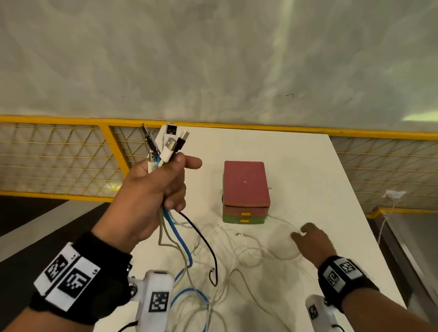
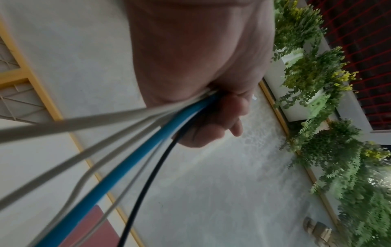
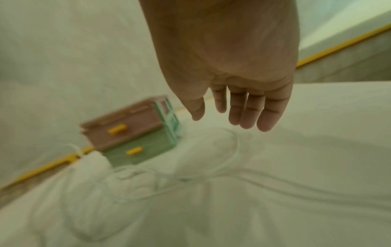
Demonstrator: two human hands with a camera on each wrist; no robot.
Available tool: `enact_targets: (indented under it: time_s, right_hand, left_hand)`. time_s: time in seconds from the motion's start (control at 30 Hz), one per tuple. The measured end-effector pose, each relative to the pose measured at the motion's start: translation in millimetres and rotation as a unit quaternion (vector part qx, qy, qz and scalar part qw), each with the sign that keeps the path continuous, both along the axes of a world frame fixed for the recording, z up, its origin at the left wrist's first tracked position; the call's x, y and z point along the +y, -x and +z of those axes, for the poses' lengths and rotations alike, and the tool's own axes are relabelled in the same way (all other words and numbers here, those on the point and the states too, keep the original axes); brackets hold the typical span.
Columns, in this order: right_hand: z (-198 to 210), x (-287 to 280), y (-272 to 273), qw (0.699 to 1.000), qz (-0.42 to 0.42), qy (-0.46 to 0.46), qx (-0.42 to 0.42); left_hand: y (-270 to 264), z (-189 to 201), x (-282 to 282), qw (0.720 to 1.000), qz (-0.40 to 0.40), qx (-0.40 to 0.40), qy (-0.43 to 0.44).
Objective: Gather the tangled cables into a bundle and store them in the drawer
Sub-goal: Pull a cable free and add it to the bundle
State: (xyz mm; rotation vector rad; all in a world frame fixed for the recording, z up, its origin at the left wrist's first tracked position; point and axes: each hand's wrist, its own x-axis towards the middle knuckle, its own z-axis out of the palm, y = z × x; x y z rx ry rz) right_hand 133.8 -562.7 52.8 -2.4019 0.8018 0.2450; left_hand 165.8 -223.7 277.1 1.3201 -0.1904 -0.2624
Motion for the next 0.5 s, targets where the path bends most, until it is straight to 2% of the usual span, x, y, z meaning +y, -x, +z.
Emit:
enact_targets:
  time_s: [0.13, 0.23, 0.33, 0.4, 0.43, 0.47, 0.5]
  right_hand:
    - [-33, -5, -13, 0.995, -0.048, 0.023, 0.082]
    - [-52, 2, -12, 0.994, -0.042, 0.044, 0.093]
    - [-54, 3, -13, 0.993, -0.052, 0.039, 0.094]
    - [-49, 1, -12, 0.994, -0.101, -0.033, 0.04]
    - [-42, 0, -10, 0.982, -0.142, -0.121, -0.032]
    - [-30, -3, -5, 0.954, -0.188, -0.215, -0.089]
    - [-19, -6, -2, 0.911, -0.222, -0.312, -0.151]
  left_hand:
    - [4, 3, -2, 1.0, 0.007, -0.005, -0.002]
    - [4, 0, -2, 1.0, 0.015, -0.004, -0.006]
    - [1, -8, -8, 0.999, 0.014, 0.031, 0.002]
    - [-2, -14, -14, 0.998, 0.009, 0.066, 0.007]
    - [-4, -17, -17, 0.996, 0.008, 0.084, 0.009]
    - [-5, -21, -20, 0.995, 0.007, 0.101, 0.009]
    - [-6, -24, -23, 0.993, 0.007, 0.115, 0.007]
